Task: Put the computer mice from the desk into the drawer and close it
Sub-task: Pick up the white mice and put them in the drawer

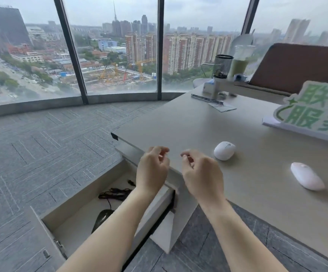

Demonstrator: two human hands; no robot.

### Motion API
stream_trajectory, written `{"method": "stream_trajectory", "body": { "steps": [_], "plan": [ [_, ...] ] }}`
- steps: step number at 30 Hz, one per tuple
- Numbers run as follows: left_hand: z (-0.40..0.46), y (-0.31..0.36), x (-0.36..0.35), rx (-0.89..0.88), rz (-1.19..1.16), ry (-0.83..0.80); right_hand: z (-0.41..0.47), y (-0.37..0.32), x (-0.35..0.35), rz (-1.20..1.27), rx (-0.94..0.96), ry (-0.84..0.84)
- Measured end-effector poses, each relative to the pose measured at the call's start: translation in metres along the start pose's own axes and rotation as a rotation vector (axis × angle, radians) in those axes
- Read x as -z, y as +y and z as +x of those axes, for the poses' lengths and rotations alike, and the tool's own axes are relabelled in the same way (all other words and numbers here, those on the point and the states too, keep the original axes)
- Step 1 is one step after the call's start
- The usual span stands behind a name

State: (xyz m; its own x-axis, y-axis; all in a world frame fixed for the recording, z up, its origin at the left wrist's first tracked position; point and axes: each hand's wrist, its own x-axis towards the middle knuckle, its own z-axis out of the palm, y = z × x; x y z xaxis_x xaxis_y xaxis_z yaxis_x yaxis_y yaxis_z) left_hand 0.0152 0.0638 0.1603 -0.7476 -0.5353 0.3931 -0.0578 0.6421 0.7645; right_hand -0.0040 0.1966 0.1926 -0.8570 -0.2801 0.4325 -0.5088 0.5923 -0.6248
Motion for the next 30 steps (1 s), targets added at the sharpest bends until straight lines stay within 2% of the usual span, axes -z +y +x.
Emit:
{"method": "stream_trajectory", "body": {
  "steps": [2, 4, 6, 8, 12, 14, 17, 21, 25, 27, 30],
  "plan": [
    [0.003, 0.032, -0.036, -0.016, -0.018, -0.172, 0.010, 0.037, 0.041, -0.025, -0.051, 0.139],
    [0.003, 0.055, -0.073, -0.026, 0.040, -0.341, 0.018, 0.086, 0.074, -0.151, -0.105, 0.245],
    [0.002, 0.071, -0.105, -0.018, 0.116, -0.426, 0.022, 0.136, 0.099, -0.299, -0.201, 0.308],
    [0.005, 0.082, -0.134, -0.003, 0.182, -0.432, 0.024, 0.176, 0.120, -0.379, -0.358, 0.270],
    [0.018, 0.094, -0.178, 0.030, 0.383, -0.448, 0.031, 0.233, 0.139, -0.493, -0.585, -0.017],
    [0.025, 0.097, -0.193, 0.039, 0.479, -0.477, 0.034, 0.249, 0.139, -0.487, -0.616, -0.093],
    [0.033, 0.096, -0.204, 0.031, 0.530, -0.438, 0.037, 0.264, 0.136, -0.504, -0.576, -0.057],
    [0.031, 0.095, -0.195, 0.029, 0.471, -0.342, 0.034, 0.257, 0.132, -0.432, -0.510, 0.022],
    [0.016, 0.090, -0.150, 0.110, 0.190, -0.223, 0.022, 0.197, 0.116, -0.133, -0.343, 0.063],
    [0.007, 0.078, -0.110, 0.128, 0.126, -0.142, 0.012, 0.149, 0.099, -0.002, -0.241, 0.026],
    [-0.010, 0.040, -0.040, 0.204, 0.167, -0.054, -0.010, 0.076, 0.060, 0.128, -0.123, -0.117]
  ]
}}
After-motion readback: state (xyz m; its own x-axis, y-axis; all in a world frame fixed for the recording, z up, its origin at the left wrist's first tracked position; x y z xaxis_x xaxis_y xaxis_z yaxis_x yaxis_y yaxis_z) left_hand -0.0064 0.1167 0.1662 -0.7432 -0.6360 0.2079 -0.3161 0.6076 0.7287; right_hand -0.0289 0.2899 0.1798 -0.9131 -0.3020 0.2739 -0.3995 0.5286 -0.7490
